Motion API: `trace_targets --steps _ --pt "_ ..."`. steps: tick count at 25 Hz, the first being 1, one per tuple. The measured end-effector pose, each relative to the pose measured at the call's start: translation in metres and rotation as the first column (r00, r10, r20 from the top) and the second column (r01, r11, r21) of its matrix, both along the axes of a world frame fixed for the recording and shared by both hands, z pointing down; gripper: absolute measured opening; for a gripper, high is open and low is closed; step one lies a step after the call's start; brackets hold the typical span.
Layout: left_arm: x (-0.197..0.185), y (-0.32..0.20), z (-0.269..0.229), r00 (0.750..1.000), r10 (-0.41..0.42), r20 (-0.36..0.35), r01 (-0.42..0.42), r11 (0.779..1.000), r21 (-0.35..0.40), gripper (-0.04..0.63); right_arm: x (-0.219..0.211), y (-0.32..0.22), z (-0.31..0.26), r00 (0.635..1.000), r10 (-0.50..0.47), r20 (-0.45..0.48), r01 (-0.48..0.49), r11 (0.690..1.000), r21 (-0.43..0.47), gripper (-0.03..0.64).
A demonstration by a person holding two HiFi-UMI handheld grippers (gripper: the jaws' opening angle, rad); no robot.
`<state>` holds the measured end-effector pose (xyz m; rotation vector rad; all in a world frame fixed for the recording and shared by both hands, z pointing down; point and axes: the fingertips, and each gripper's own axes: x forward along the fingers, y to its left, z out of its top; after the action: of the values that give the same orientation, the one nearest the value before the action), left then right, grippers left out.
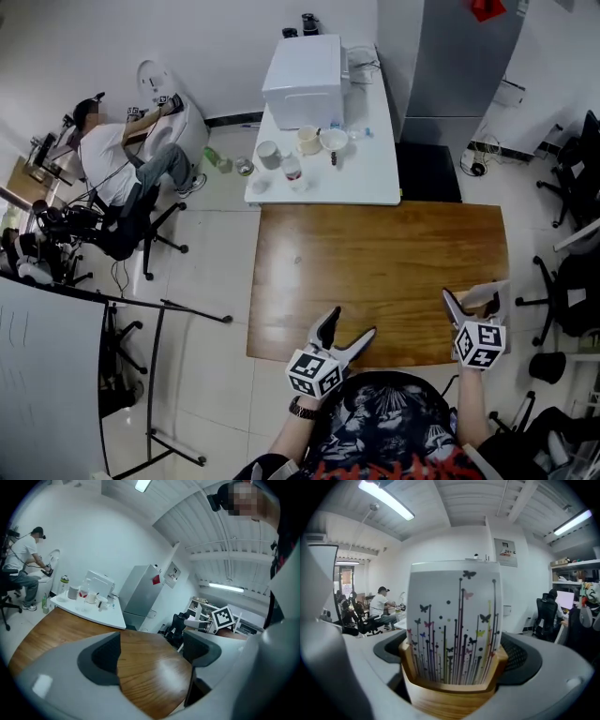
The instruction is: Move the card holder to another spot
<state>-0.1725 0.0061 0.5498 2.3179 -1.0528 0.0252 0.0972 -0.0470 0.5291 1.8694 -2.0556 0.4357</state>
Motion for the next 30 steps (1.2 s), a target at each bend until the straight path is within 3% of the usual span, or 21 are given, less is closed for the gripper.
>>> trace_targets --steps 2,6,10,14,18,20,23,27,28,30 --pt "-0.014 0.004 0.002 1.0 -0.002 -0.006 0.002 1.0 0.013 0.423 -0.035 -0.013 0.005 0.999 -0.041 0.033 0.041 0.999 0.0 0.58" --pt "-0.037 0.002 0.008 0.998 0.016 0.062 -0.02 0.998 0.063 0.422 -0.108 -0.036 0.039 0.986 -0.122 0.111 0.128 0.991 -0.049 0.579" --pt "-0.087 0.011 0.021 0.993 -0.104 0.052 0.104 0.995 0.012 0.422 -0.209 -0.052 0.108 0.949 -0.298 0.103 0.31 0.939 -0.147 0.58" --pt "-0.134 0.035 0.053 0.97 -0.244 0.006 0.243 0.964 -0.111 0.422 -0.268 -0.096 0.184 0.942 -0.321 0.095 0.334 0.918 -0.214 0.58" --pt "-0.189 0.066 0.08 0.935 -0.352 0.039 0.353 0.917 -0.187 0.422 -0.327 -0.139 0.252 0.938 -0.346 0.006 0.337 0.91 -0.242 0.579" --pt "-0.201 0.075 0.079 0.933 -0.355 0.062 0.36 0.912 -0.199 0.422 -0.338 -0.147 0.27 0.943 -0.33 -0.031 0.314 0.919 -0.24 0.578" --pt "-0.204 0.063 0.061 0.936 -0.342 0.084 0.351 0.922 -0.166 0.422 -0.339 -0.157 0.288 0.95 -0.311 -0.034 0.295 0.925 -0.238 0.58" --pt "-0.196 0.029 0.046 0.944 -0.327 0.05 0.331 0.937 -0.113 0.419 -0.344 -0.145 0.3 0.931 -0.356 0.078 0.361 0.872 -0.331 0.58" --pt "-0.188 0.022 0.045 0.953 -0.301 0.043 0.304 0.947 -0.104 0.419 -0.337 -0.134 0.295 0.932 -0.345 0.114 0.363 0.87 -0.334 0.58" --pt "-0.164 0.012 0.044 0.974 -0.223 0.029 0.225 0.97 -0.091 0.419 -0.301 -0.1 0.273 0.944 -0.276 0.18 0.319 0.9 -0.296 0.58"
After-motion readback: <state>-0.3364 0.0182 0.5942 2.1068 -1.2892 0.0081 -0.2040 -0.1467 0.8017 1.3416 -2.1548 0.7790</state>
